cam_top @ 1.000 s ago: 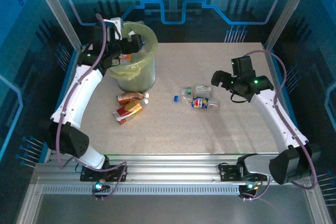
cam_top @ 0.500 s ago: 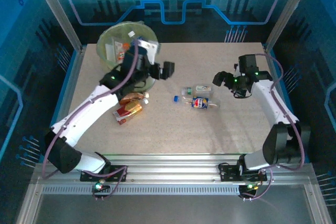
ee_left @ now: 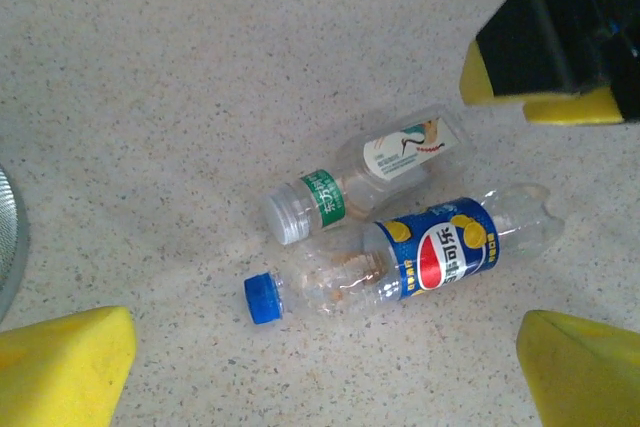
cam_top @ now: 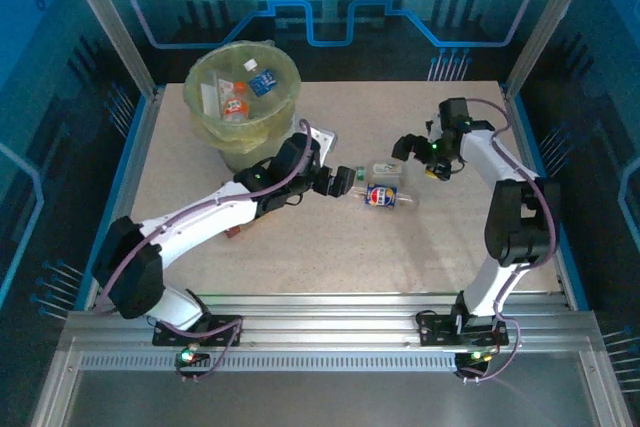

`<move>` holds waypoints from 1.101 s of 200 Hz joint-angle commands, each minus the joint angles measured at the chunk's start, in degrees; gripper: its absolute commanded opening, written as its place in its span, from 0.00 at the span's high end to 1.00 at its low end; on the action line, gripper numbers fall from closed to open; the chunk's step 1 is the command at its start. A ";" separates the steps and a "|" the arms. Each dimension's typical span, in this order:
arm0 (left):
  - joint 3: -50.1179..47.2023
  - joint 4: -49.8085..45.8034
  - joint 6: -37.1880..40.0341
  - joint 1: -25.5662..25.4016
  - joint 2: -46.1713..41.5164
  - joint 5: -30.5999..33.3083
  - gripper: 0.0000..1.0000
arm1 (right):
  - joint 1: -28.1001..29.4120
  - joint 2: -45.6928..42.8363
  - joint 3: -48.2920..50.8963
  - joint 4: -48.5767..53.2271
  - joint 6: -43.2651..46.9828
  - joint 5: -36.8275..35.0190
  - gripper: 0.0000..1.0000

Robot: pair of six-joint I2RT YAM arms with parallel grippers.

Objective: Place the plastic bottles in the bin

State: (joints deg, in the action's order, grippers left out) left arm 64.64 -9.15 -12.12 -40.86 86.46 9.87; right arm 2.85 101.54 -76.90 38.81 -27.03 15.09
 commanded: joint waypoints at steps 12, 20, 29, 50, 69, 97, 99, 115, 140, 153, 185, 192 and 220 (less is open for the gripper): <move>-0.01 1.86 -0.68 -0.54 3.42 1.66 0.01 | 2.50 3.47 -3.01 2.89 -3.13 1.39 0.00; 0.29 1.93 -0.40 -0.61 4.15 1.81 0.01 | 2.79 4.16 -3.24 3.17 -3.82 1.50 0.00; 0.59 2.15 -0.04 -0.58 4.84 1.90 0.01 | 3.12 4.57 -3.25 2.93 -4.48 1.51 0.00; 1.38 2.54 0.85 -0.58 6.62 2.00 0.01 | 3.51 5.29 -2.93 2.45 -5.87 0.86 0.00; 1.63 3.77 2.02 -0.54 8.19 1.78 0.01 | 3.59 6.01 -2.89 1.35 -6.37 1.75 0.00; 3.56 5.12 5.60 -0.36 11.26 1.28 0.01 | 4.26 7.97 -5.43 0.67 -5.37 2.41 0.00; 3.69 5.22 5.92 -0.31 11.58 1.12 0.01 | 4.27 8.24 -5.77 0.66 -5.29 2.40 0.00; 5.90 5.29 7.87 0.48 14.02 -1.00 0.01 | 4.82 10.28 -8.28 1.18 -4.97 3.03 0.00; 9.46 4.82 9.70 1.89 17.59 -4.63 0.01 | 5.82 12.99 -11.43 1.10 -5.07 4.68 0.00; 11.02 4.77 10.28 2.51 19.39 -6.26 0.02 | 6.41 14.26 -13.04 0.88 -5.10 5.80 0.00; 14.33 3.27 12.42 3.07 23.33 -8.85 0.03 | 7.42 17.10 -17.28 0.48 -5.47 8.74 0.00; 15.00 2.90 12.81 3.15 24.10 -9.22 0.03 | 7.58 17.78 -18.30 0.48 -5.42 9.38 0.00; 17.86 1.33 14.27 3.72 27.03 -10.52 0.05 | 8.15 20.54 -22.06 0.57 -5.51 12.40 0.00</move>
State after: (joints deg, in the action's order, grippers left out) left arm 79.05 -6.09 -0.82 -37.71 110.87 2.66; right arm 10.04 119.37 -95.24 39.27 -32.14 22.83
